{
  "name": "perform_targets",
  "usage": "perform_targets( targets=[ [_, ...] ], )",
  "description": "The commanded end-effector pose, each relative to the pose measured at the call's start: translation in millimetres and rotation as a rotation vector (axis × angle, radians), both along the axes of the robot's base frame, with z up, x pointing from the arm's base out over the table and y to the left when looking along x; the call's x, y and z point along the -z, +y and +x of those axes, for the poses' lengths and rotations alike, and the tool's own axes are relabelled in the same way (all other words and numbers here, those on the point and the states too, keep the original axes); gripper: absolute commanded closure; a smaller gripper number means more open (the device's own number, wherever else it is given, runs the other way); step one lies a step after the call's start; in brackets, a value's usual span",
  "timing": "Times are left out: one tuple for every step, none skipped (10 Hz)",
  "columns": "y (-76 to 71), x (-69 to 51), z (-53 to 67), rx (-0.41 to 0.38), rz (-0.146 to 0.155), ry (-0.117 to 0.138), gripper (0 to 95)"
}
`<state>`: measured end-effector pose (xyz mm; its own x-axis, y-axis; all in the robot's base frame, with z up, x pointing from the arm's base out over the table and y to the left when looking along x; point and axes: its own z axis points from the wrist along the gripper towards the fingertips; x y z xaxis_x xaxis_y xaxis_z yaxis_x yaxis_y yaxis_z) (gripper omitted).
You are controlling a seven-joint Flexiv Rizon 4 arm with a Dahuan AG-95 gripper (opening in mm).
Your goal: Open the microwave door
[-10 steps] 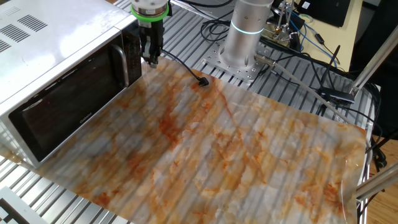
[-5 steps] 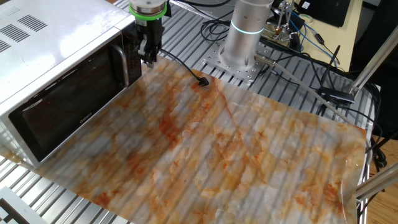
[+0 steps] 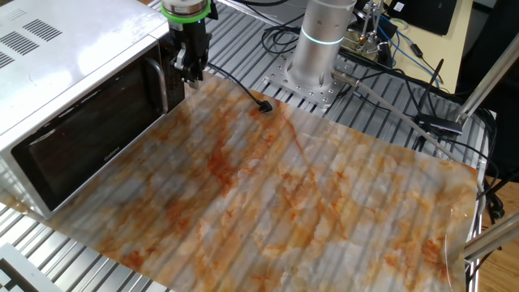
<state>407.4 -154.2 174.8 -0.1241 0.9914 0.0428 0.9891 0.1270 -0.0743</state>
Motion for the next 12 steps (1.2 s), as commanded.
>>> perform_targets(
  targets=[
    [0.5,-0.2,-1.0,0.026,-0.011,0.005,57.0],
    [0.5,-0.2,-1.0,0.033,-0.015,0.006,57.0],
    [0.5,-0.2,-1.0,0.037,-0.018,0.006,57.0],
    [0.5,-0.2,-1.0,0.048,-0.020,0.007,57.0],
    [0.5,-0.2,-1.0,0.052,-0.020,0.009,57.0],
    [0.5,-0.2,-1.0,0.054,-0.021,0.013,57.0],
    [0.5,-0.2,-1.0,0.059,-0.019,0.021,57.0],
    [0.5,-0.2,-1.0,0.060,-0.023,0.025,57.0],
    [0.5,-0.2,-1.0,0.060,-0.025,0.026,57.0],
    [0.5,-0.2,-1.0,0.064,-0.036,0.029,57.0],
    [0.4,-0.3,-0.6,0.058,-0.047,0.032,57.0],
    [-0.7,-0.9,2.5,0.059,-0.055,0.033,57.0]
  ],
)
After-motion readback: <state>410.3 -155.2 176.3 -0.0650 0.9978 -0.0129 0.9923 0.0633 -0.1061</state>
